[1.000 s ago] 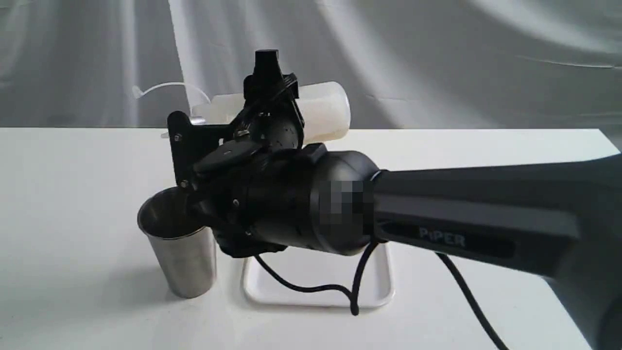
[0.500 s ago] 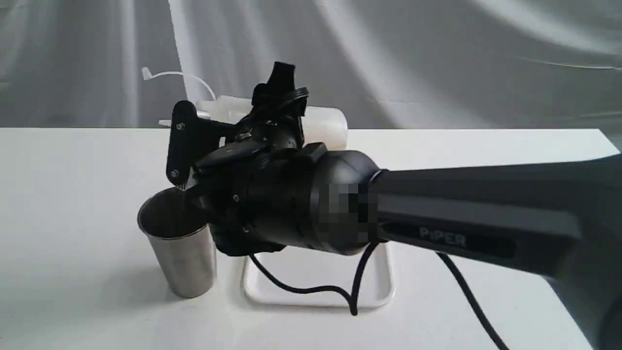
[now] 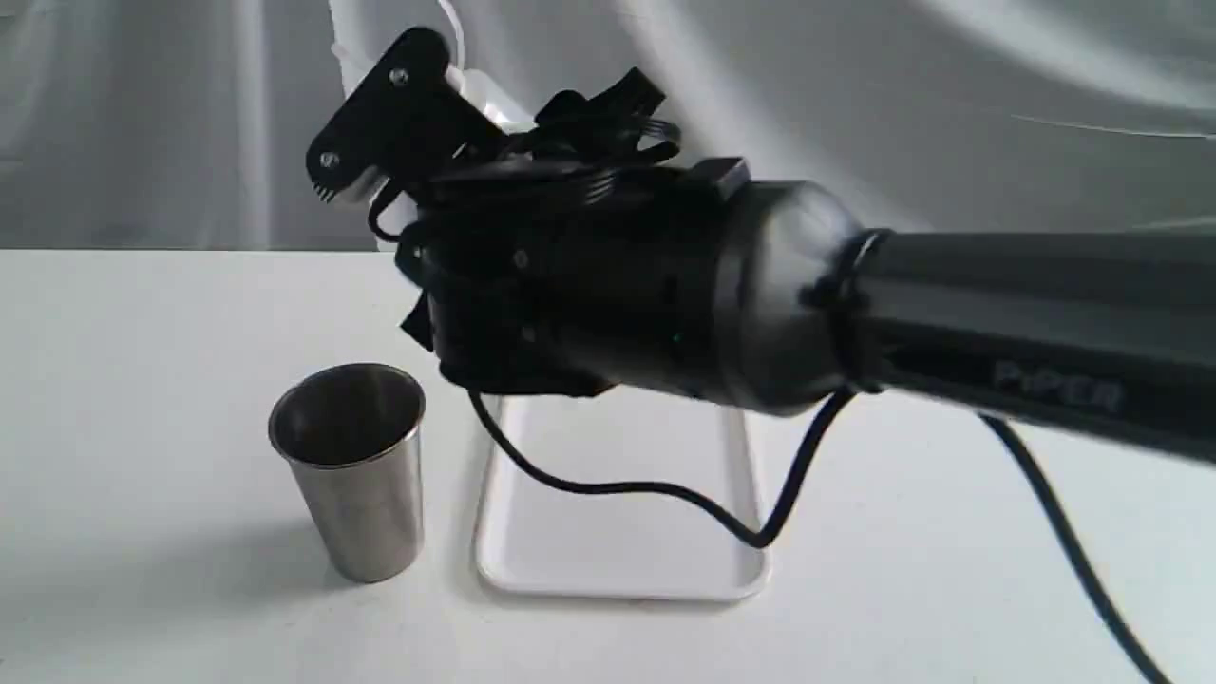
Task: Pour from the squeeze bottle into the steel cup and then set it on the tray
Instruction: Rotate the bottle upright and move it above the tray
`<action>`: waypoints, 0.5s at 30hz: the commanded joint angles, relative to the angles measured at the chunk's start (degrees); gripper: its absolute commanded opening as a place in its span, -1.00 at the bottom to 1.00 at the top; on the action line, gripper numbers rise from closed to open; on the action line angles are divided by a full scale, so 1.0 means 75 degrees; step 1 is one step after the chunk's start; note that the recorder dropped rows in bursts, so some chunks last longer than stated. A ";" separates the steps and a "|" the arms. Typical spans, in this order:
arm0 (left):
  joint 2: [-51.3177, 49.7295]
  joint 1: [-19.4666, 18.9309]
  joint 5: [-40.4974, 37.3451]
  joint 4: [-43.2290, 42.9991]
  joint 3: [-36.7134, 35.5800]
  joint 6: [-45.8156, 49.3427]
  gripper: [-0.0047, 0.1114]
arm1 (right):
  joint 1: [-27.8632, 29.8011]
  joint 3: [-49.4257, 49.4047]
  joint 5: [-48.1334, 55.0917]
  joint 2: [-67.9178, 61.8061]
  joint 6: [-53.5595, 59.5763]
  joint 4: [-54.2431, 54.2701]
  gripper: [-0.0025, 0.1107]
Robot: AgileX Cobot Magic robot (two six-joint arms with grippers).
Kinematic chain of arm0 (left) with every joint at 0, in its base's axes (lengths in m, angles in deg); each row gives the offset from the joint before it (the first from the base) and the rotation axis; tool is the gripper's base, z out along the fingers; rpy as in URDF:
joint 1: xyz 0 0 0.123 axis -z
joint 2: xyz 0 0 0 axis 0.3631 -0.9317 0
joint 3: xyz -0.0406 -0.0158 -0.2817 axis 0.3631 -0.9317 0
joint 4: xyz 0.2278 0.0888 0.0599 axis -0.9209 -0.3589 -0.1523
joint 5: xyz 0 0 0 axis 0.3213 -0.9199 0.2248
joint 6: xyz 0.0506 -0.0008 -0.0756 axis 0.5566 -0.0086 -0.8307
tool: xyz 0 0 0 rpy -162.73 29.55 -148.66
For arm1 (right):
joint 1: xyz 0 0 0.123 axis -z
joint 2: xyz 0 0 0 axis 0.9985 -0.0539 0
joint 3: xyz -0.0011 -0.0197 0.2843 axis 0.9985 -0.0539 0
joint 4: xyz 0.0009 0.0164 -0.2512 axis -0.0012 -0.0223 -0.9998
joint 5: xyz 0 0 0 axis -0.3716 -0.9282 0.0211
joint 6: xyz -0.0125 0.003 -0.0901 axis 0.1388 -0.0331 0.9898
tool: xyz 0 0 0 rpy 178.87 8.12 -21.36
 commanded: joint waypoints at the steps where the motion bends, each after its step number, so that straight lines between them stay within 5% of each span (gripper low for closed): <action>1: 0.0020 0.0044 0.0053 0.0005 -0.0034 -0.0037 -0.92 | 0.0205 0.0051 0.0020 0.0522 -0.0062 0.0153 -0.77; 9: 0.0020 0.0044 0.0053 0.0005 -0.0034 -0.0023 -0.92 | 0.0315 -0.0024 -0.0193 0.1281 -0.0062 0.1132 -0.77; 15: 0.0020 0.0044 0.0053 0.0005 -0.0034 -0.0023 -0.92 | 0.0518 -0.1244 -0.1617 0.2169 -0.0448 0.1618 -0.77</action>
